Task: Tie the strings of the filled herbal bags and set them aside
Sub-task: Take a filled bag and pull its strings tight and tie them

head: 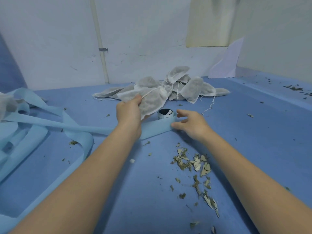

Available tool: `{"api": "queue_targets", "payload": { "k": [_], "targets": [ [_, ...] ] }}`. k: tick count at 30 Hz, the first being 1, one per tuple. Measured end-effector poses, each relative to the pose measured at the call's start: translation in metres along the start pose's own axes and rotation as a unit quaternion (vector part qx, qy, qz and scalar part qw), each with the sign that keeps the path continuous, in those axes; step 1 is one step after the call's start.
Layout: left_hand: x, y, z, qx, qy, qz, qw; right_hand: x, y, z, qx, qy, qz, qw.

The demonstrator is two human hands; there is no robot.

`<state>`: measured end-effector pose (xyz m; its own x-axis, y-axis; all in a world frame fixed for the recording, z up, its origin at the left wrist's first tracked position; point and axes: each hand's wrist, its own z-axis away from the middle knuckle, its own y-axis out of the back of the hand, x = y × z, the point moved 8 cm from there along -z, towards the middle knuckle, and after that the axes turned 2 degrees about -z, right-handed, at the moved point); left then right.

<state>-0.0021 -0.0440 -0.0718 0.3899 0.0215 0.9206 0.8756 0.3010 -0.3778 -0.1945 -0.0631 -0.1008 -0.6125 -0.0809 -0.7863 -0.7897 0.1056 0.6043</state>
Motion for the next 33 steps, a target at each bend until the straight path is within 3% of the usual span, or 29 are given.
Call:
{"api": "queue_targets", "payload": {
  "k": [10,14,22,28,33],
  "targets": [
    [-0.003,-0.026,-0.034,0.002,0.008,-0.083,0.997,-0.006,-0.019,-0.029,-0.051,0.055,-0.005,0.997],
    [-0.006,-0.031,-0.039,-0.004,-0.001,-0.100,0.995,-0.002,-0.022,-0.034,-0.016,0.030,-0.008,0.999],
    [-0.012,-0.046,-0.029,0.013,-0.107,-0.243,0.964,-0.012,-0.026,-0.024,0.042,0.028,0.047,0.998],
    [-0.008,-0.044,-0.026,0.033,-0.128,-0.275,0.952,0.008,-0.020,-0.010,-0.034,-0.035,-0.114,0.992],
    [-0.009,-0.041,-0.027,0.037,-0.120,-0.271,0.954,0.007,-0.011,-0.001,0.007,0.026,-0.117,0.993]
  ]
}}
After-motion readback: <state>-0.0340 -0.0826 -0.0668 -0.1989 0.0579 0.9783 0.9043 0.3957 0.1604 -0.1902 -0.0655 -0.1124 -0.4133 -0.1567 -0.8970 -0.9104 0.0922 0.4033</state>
